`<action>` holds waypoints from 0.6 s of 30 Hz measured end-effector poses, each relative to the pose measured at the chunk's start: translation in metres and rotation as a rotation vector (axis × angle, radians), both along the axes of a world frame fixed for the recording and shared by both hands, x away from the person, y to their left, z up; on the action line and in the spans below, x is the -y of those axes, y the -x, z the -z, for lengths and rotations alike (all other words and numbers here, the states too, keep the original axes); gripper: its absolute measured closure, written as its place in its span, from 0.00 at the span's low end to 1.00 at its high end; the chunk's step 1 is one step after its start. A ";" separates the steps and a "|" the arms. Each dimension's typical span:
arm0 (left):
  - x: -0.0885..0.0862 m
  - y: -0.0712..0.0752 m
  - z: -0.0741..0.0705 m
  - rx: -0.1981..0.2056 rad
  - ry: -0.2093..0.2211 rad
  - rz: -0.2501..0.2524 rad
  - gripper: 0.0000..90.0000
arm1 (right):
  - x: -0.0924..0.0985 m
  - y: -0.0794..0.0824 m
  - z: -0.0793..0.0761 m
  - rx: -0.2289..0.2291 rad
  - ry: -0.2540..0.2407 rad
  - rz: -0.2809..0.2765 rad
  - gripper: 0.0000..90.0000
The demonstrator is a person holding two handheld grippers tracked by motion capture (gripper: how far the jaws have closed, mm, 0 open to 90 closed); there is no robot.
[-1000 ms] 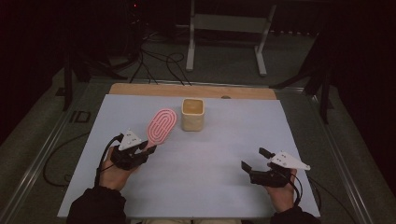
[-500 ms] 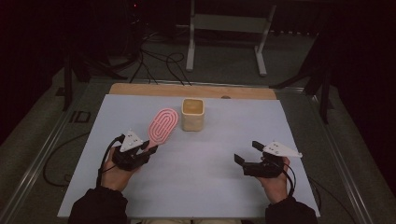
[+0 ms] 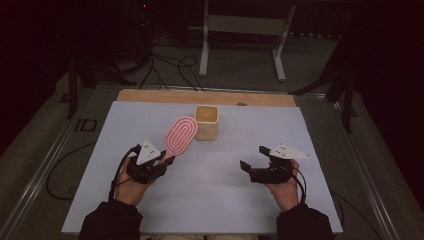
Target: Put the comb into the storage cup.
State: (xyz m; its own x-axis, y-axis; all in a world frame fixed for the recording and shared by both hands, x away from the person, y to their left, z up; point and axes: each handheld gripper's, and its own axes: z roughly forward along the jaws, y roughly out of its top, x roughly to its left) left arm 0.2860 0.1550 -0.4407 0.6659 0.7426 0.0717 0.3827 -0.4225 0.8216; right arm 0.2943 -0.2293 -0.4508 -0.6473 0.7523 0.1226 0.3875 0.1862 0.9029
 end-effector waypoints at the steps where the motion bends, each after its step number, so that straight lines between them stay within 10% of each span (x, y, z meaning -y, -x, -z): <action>1: 0.001 0.000 0.000 0.001 0.001 0.000 0.78 | -0.002 0.000 -0.001 0.002 0.002 -0.004 0.08; 18: 0.015 -0.002 0.009 0.005 -0.020 0.010 0.78 | -0.027 -0.009 -0.013 0.017 0.010 -0.072 0.08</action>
